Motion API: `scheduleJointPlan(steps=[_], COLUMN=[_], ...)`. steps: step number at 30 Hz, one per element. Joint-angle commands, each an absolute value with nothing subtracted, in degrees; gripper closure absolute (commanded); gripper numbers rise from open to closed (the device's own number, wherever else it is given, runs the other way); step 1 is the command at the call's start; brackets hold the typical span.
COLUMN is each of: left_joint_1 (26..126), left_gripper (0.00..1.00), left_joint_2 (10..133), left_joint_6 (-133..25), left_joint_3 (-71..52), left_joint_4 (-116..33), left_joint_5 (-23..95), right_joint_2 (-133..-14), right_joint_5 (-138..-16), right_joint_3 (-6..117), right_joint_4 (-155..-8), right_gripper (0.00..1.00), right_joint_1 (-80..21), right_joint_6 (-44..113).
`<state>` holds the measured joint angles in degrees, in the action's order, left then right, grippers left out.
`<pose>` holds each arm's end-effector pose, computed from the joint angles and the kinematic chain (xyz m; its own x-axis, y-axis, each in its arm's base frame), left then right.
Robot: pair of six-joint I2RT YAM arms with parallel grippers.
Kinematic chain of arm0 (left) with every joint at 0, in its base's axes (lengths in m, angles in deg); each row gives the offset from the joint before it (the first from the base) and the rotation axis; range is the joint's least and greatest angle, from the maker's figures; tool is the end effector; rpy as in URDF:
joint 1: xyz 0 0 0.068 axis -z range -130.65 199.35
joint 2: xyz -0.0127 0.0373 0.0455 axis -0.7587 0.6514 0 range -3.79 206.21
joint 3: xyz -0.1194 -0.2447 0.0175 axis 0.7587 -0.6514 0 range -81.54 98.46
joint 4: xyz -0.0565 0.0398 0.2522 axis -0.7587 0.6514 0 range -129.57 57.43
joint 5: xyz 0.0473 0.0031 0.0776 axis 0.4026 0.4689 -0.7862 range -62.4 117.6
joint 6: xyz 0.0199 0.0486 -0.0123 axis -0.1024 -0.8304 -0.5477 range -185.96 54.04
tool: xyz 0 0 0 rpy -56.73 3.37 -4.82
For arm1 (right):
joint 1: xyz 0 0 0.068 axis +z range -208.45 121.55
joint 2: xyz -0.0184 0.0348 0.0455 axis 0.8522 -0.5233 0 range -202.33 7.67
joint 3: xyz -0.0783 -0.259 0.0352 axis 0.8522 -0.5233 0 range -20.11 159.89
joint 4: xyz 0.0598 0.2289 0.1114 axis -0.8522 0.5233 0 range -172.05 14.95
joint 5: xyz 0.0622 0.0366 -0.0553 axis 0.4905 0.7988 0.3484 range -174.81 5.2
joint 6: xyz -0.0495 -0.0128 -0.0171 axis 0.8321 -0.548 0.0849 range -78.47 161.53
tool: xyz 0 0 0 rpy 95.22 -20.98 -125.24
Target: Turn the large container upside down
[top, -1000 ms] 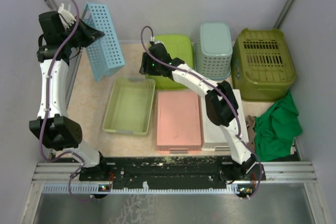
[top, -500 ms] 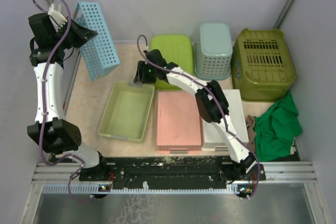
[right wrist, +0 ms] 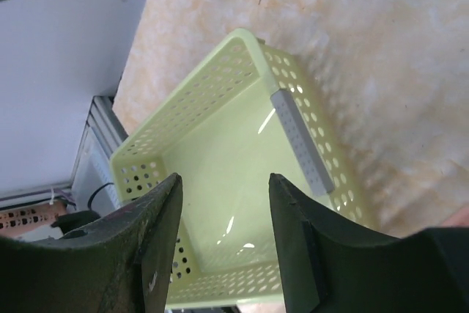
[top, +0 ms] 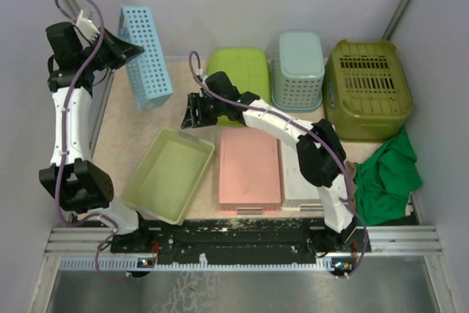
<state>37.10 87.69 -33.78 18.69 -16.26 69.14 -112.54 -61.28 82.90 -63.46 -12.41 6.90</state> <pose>0.3544 0.0528 0.4487 -0.4575 -0.5073 -0.7303 0.2655 0.7059 -0.6567 0.3307 0.3635 0.2642 -0.8368 -0.1171 -0.5349 -0.4973 0.5712 0.6530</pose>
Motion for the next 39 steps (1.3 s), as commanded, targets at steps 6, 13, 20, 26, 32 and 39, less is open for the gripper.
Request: scheduleJointPlan(steps=[6,13,20,26,32,39], left_joint_1=[39.4,41.3,43.2,43.0,42.5,41.4], left_gripper=[1.0,1.0,1.0,1.0,1.0,1.0], left_joint_2=[90.3,95.7,101.2,106.0,110.4,111.9], left_joint_6=[-30.8,-15.8,-7.9,-5.9,-1.8,-13.1], left_joint_3=[15.3,10.3,10.6,9.9,5.9,7.1], left_joint_4=[-28.1,-48.6,-58.3,-57.8,-62.7,-49.0], left_joint_5=[76.8,85.1,88.5,90.7,92.2,89.8], right_joint_2=[-91.1,-72.1,-62.3,-61.1,-61.1,-60.8], right_joint_5=[-70.4,-86.3,-93.1,-93.7,-95.4,-95.4], right_joint_3=[65.2,53.9,47.9,47.2,47.7,47.4], right_joint_4=[-69.9,-62.5,-56.0,-55.4,-53.8,-53.6], right_gripper=[0.49,0.48,0.46,0.46,0.46,0.46], right_joint_1=[-15.5,-18.6,-20.1,-20.1,-20.1,-20.1], right_joint_6=[5.5,9.7,9.9,8.1,7.9,7.3])
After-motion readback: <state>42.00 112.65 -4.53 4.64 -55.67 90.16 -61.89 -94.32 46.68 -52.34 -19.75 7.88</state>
